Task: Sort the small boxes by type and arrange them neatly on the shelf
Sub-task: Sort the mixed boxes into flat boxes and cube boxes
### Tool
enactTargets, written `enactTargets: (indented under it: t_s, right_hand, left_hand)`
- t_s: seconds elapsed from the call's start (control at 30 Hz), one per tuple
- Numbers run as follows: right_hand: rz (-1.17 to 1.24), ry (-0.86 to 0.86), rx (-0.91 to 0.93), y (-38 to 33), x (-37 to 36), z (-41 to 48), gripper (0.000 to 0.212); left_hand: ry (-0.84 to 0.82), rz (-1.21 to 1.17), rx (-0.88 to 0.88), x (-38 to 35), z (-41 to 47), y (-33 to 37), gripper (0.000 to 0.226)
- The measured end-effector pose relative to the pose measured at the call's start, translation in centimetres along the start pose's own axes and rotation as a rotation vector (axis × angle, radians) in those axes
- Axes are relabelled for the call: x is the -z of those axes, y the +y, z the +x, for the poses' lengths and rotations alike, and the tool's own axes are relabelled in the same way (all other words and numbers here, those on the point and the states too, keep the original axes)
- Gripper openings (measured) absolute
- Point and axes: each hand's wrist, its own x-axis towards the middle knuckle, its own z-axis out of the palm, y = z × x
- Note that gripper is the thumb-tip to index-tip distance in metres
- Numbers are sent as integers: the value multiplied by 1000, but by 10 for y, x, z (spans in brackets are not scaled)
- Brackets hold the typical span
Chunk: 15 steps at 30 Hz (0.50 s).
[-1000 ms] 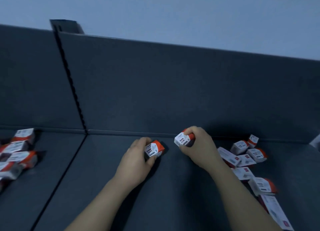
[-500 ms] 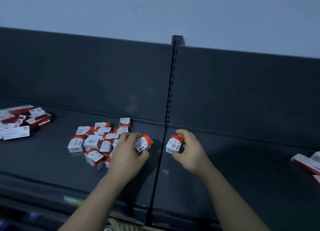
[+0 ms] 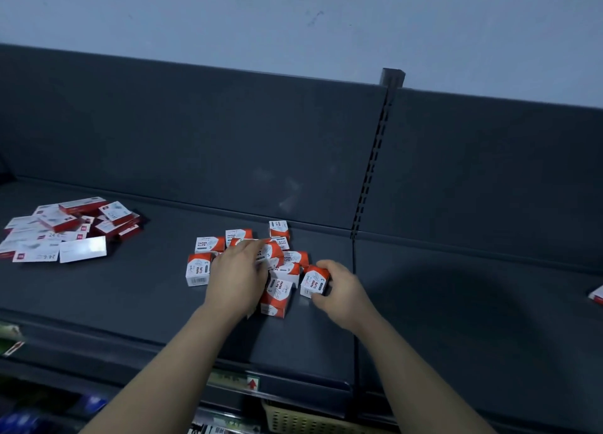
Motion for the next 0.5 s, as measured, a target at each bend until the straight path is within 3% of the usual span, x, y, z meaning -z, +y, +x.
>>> enactTargets:
  t_s: [0.2,0.5]
  right_hand:
    - [-114,39,5,-2,11,-5,65]
    - [-339,227,-7,22,71,-51,59]
  left_hand:
    - [28,37,-64,3,3,4,42]
    - [30,-6,-304,-15,-4,72,30]
